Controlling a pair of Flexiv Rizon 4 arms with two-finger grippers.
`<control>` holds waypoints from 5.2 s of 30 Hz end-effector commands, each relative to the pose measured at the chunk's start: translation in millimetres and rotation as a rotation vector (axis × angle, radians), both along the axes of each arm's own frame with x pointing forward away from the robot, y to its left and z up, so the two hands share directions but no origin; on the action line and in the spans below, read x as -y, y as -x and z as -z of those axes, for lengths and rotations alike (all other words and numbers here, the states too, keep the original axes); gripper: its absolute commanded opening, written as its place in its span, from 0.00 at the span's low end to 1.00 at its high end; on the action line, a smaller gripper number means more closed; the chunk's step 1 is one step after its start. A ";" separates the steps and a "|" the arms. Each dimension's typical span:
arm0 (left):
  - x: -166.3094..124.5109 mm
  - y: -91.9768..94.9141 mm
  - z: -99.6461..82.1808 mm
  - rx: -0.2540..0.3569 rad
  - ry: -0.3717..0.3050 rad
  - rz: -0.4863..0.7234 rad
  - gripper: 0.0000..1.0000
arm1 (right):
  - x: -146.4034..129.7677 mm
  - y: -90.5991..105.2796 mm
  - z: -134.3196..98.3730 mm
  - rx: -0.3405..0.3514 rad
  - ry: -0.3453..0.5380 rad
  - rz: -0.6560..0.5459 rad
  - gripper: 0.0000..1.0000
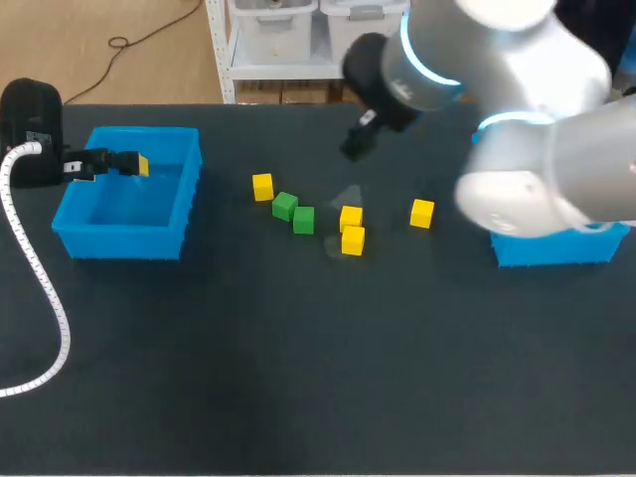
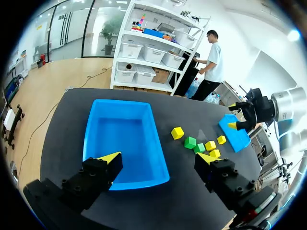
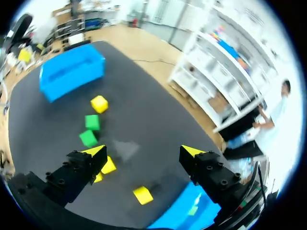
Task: Put the green cubes in the right bin and the yellow cubes in the left bin.
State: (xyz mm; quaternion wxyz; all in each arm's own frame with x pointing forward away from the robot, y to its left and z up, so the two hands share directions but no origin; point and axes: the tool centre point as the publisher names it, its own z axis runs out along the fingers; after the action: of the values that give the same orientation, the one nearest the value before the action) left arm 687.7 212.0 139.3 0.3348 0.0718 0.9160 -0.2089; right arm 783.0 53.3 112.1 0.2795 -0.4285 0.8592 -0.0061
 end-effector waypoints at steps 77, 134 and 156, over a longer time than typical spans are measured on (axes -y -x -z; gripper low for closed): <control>1.7 -1.1 -0.6 -0.004 -0.006 -0.004 1.00 | -54.1 2.6 81.4 -0.282 0.152 -0.281 0.00; 1.7 -1.1 -0.6 -0.004 -0.006 -0.004 1.00 | 232.3 -4.4 15.5 -0.120 -0.028 0.667 1.00; 1.7 -1.1 -0.6 -0.004 -0.006 -0.004 1.00 | -28.9 -40.6 43.3 -0.219 0.023 -0.086 1.00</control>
State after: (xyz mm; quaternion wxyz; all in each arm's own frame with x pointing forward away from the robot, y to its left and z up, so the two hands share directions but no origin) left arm 687.7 212.0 139.3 0.3348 0.0718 0.9160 -0.2089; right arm 798.7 54.7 82.1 0.2420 -0.4178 0.8754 0.0220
